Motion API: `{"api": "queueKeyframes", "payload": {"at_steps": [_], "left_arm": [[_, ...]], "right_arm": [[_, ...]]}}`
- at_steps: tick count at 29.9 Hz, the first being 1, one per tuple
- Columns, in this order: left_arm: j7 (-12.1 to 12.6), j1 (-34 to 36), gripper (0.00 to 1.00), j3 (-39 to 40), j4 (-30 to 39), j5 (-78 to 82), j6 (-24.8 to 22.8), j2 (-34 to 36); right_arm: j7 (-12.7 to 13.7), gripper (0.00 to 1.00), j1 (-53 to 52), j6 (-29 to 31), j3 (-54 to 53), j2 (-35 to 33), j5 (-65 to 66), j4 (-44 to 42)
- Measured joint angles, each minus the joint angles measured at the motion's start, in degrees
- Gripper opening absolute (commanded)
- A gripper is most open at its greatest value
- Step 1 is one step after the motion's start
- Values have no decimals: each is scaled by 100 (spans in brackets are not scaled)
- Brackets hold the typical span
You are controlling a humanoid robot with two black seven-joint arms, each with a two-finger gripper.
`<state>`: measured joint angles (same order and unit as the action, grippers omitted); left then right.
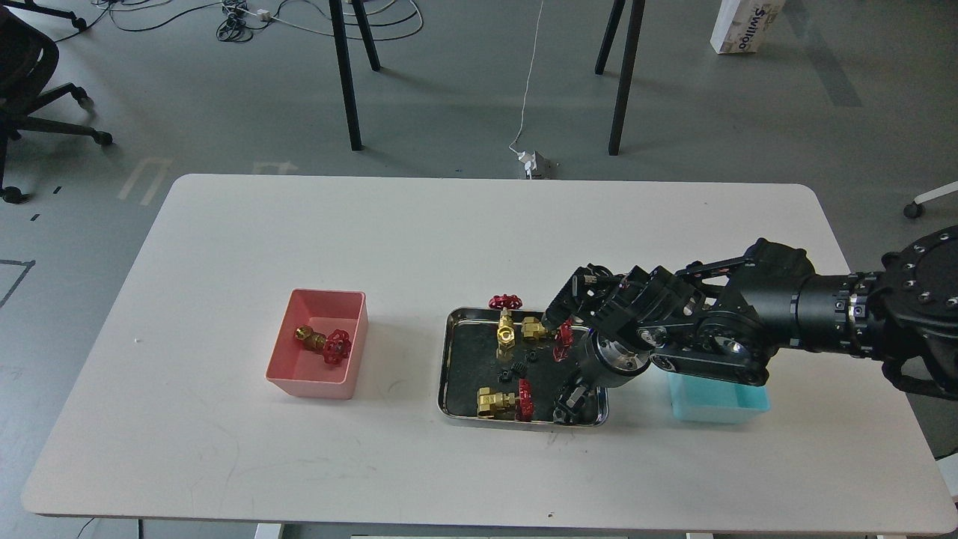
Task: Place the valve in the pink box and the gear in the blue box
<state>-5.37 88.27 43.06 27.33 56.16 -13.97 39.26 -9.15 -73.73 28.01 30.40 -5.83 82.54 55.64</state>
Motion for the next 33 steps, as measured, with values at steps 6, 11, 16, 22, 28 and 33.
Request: {"api": "queueKeyframes", "payload": {"at_steps": [6,11,16,22,28,33], "left_arm": [[0,-2,98,0,0,-1,-1,1],[5,-3,98,0,0,3,0,-35],[-3,-2,98,0,0,-1,15,-27],[-8,35,98,0,0,-9,6,-5],[-9,85,98,0,0,-9,-23,19],[-8,84,98,0,4,-3,-14,-20]], "right_arm": [[16,10,-588,-1,-502,-459,-484,177],[63,10,-1024,-1,-705,-1832,-771,951],[108,11,-992,0,-626,-3296,-705,1717],[142,13,-708,0,-482,-4057,-515,2039],[141,22,-316,0,-514,-4130,-345,1981],[142,62,67,-1,-726,-3974,-305,1617]]}}
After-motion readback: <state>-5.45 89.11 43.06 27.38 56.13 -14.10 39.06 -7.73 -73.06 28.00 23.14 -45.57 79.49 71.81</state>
